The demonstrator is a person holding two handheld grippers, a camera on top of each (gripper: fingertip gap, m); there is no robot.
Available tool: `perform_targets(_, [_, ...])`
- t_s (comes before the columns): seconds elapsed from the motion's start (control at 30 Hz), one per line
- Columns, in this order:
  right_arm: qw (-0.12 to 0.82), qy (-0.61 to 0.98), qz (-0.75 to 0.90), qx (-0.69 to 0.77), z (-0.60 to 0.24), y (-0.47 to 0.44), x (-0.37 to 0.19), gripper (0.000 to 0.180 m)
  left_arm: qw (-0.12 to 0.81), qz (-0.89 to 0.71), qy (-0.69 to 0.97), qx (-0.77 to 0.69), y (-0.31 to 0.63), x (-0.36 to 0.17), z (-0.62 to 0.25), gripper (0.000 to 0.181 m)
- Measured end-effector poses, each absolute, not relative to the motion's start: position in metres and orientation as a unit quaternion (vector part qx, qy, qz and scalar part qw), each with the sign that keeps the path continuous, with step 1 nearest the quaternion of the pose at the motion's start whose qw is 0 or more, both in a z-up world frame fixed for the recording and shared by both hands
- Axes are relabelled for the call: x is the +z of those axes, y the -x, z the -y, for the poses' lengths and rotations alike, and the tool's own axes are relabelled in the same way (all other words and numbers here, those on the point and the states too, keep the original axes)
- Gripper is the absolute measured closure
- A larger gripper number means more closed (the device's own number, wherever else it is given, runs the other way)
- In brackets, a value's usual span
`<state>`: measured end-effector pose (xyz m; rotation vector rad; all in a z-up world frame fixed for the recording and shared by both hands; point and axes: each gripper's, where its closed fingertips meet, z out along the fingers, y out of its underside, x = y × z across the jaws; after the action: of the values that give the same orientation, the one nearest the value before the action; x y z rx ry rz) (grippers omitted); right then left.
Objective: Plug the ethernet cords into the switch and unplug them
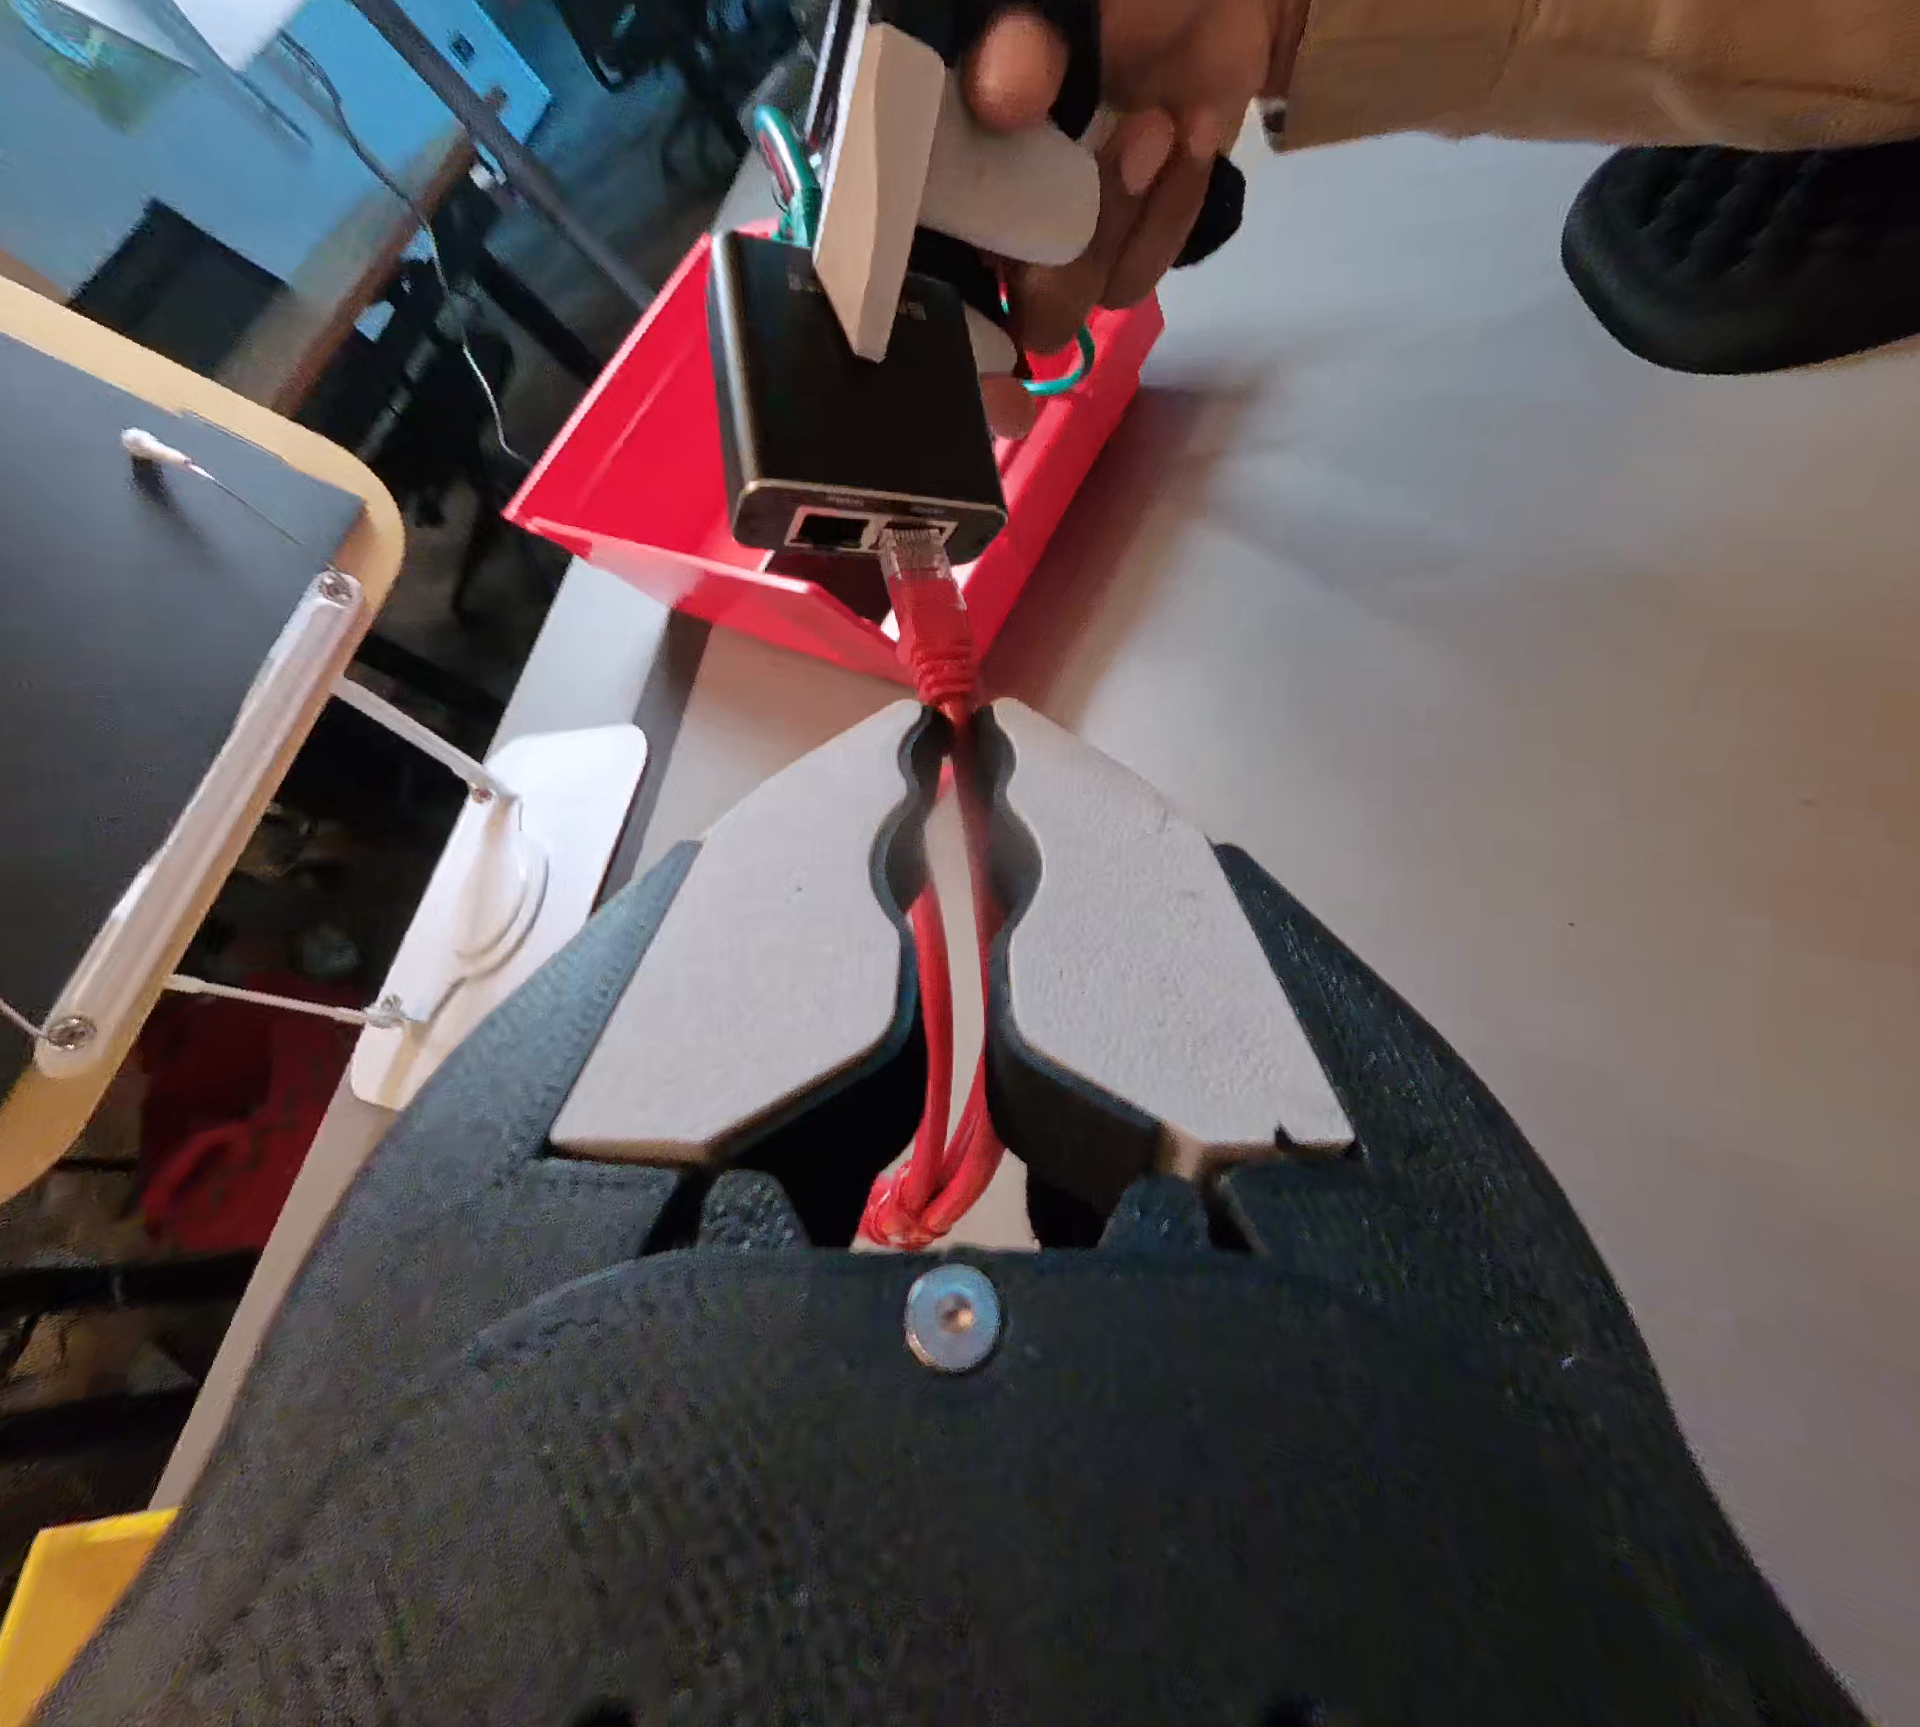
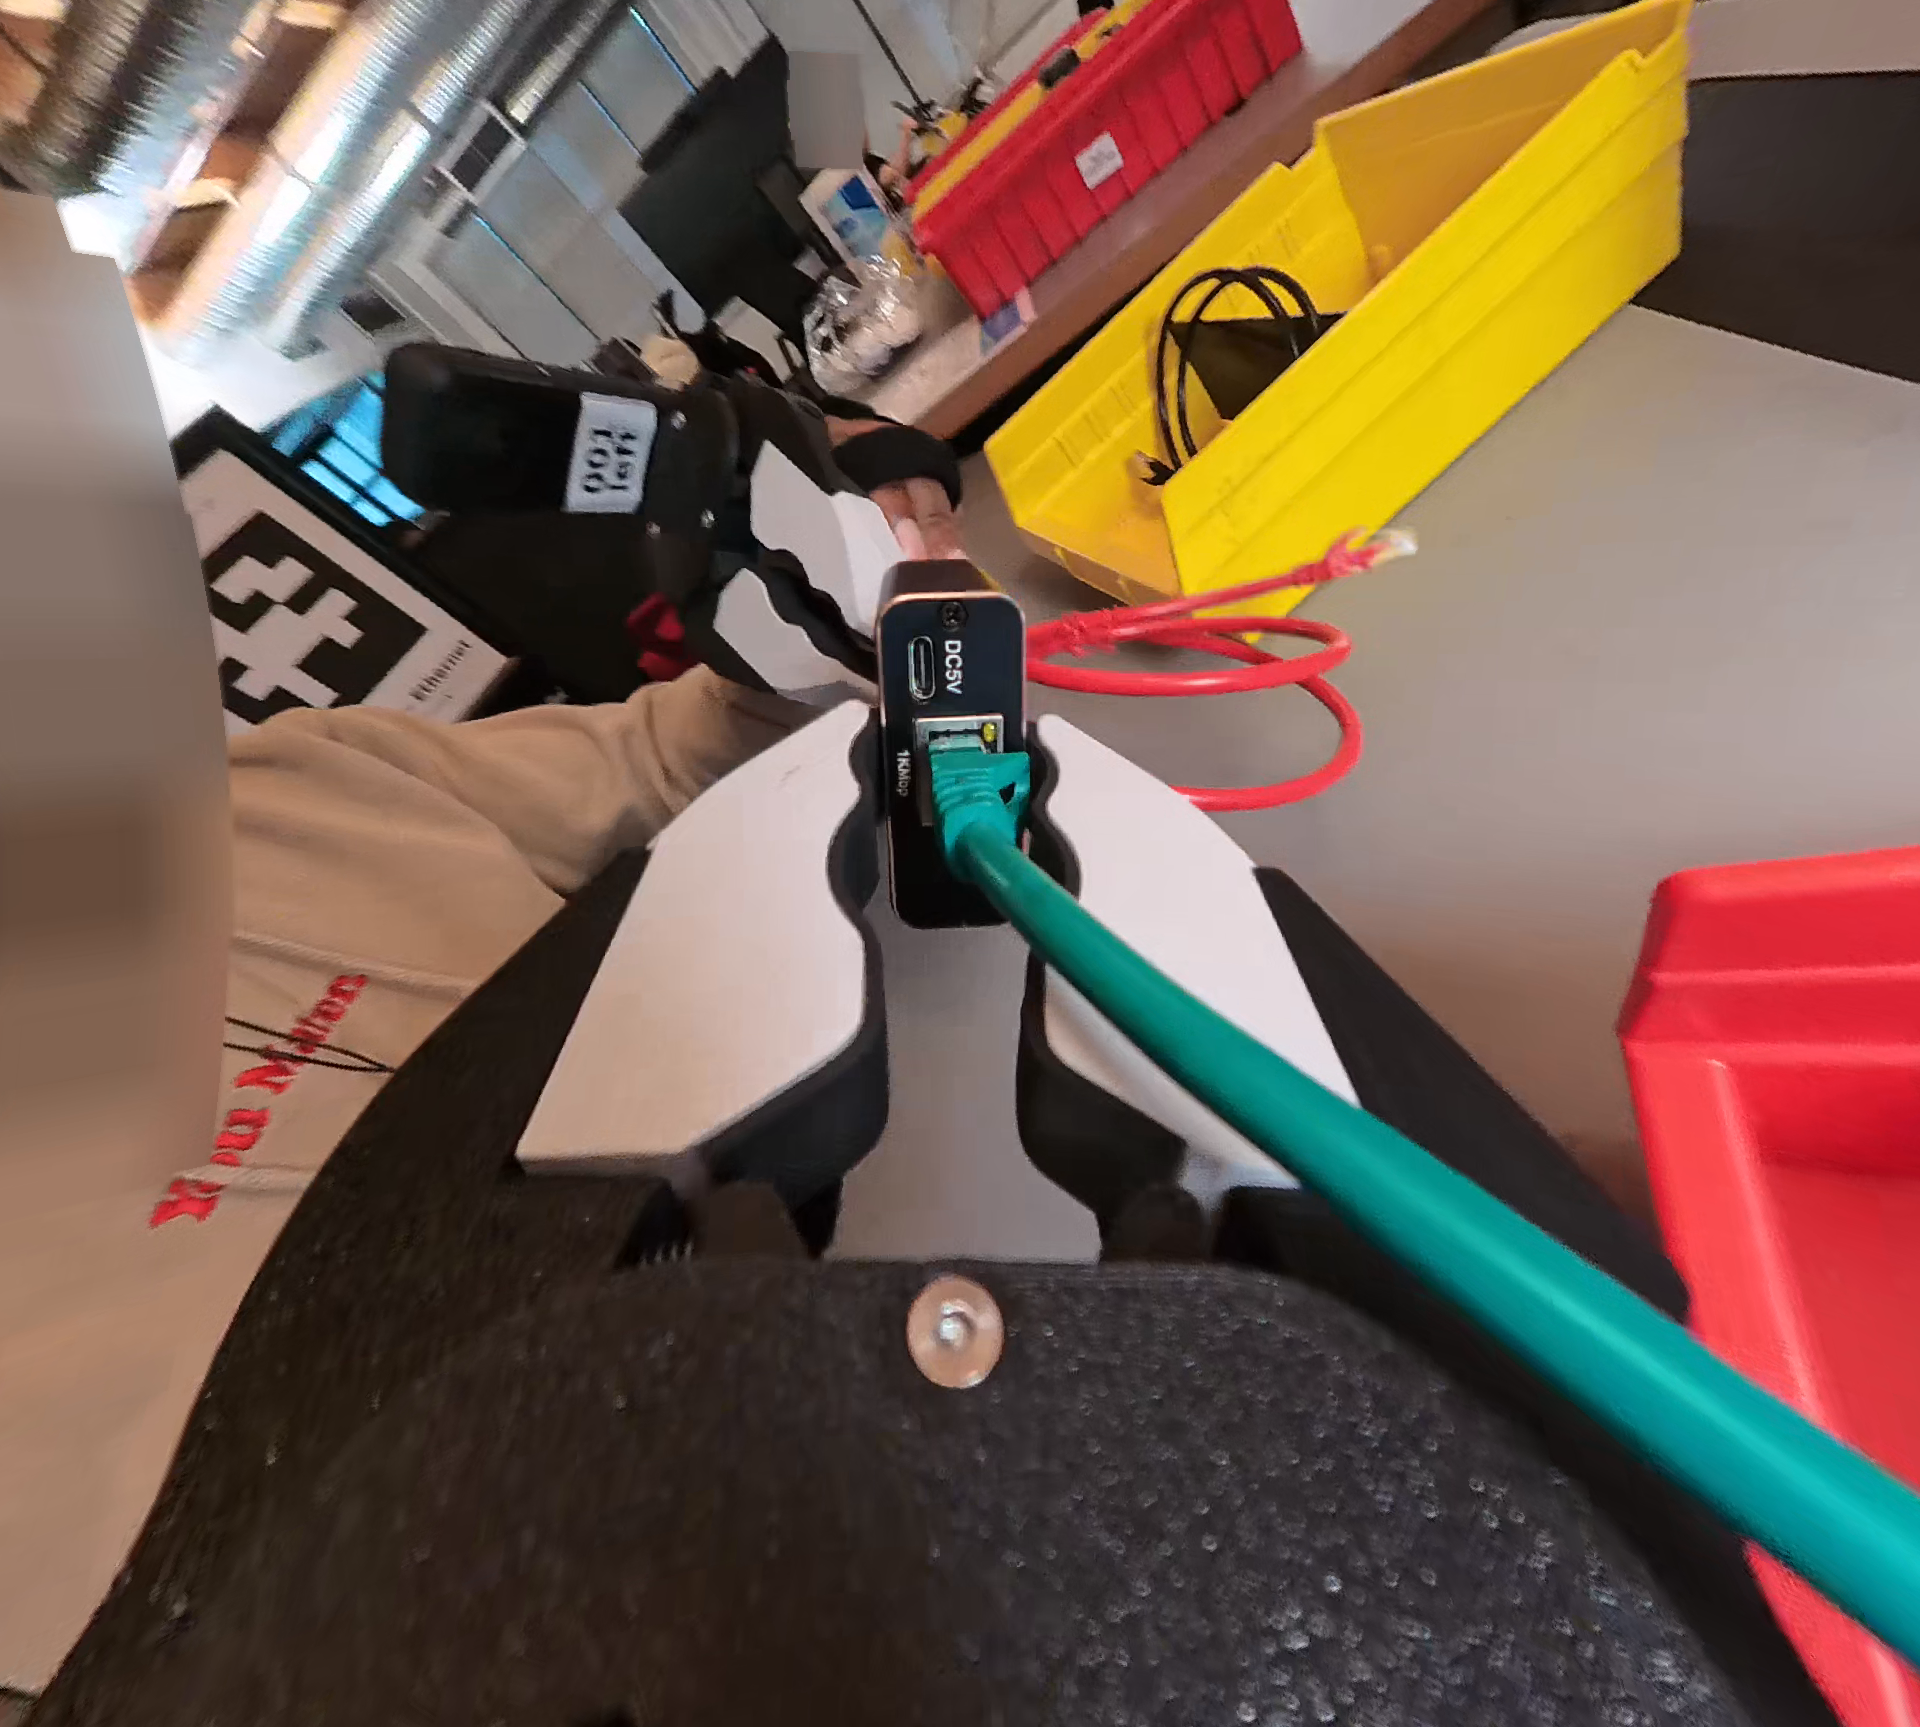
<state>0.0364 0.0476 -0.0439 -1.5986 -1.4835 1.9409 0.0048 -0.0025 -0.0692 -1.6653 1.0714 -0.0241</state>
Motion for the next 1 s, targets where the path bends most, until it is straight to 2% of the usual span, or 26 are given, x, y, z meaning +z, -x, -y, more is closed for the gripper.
perform_targets(0.6, [0.082,0.505,0.470,0.719,-0.034,-0.032,-0.033,0.156,0.631,-0.455,0.628,-0.009,-0.010,-0.044,0.012,0.176])
perform_targets(0.7, [0.059,0.496,0.497,0.709,-0.008,-0.018,-0.046,0.155,0.633,-0.468,0.617,-0.001,-0.022,-0.043,0.012,0.179])
perform_targets(0.77, [0.095,0.507,0.463,0.721,-0.015,-0.005,-0.038,0.156,0.639,-0.457,0.617,0.049,-0.010,-0.036,0.007,0.181])
perform_targets(0.93, [0.106,0.493,0.482,0.716,-0.002,0.000,-0.036,0.156,0.657,-0.434,0.616,0.000,-0.008,-0.005,0.022,0.181])
perform_targets(1.0, [0.117,0.492,0.477,0.719,-0.006,-0.002,-0.031,0.156,0.651,-0.415,0.635,-0.031,-0.001,-0.003,0.023,0.174])
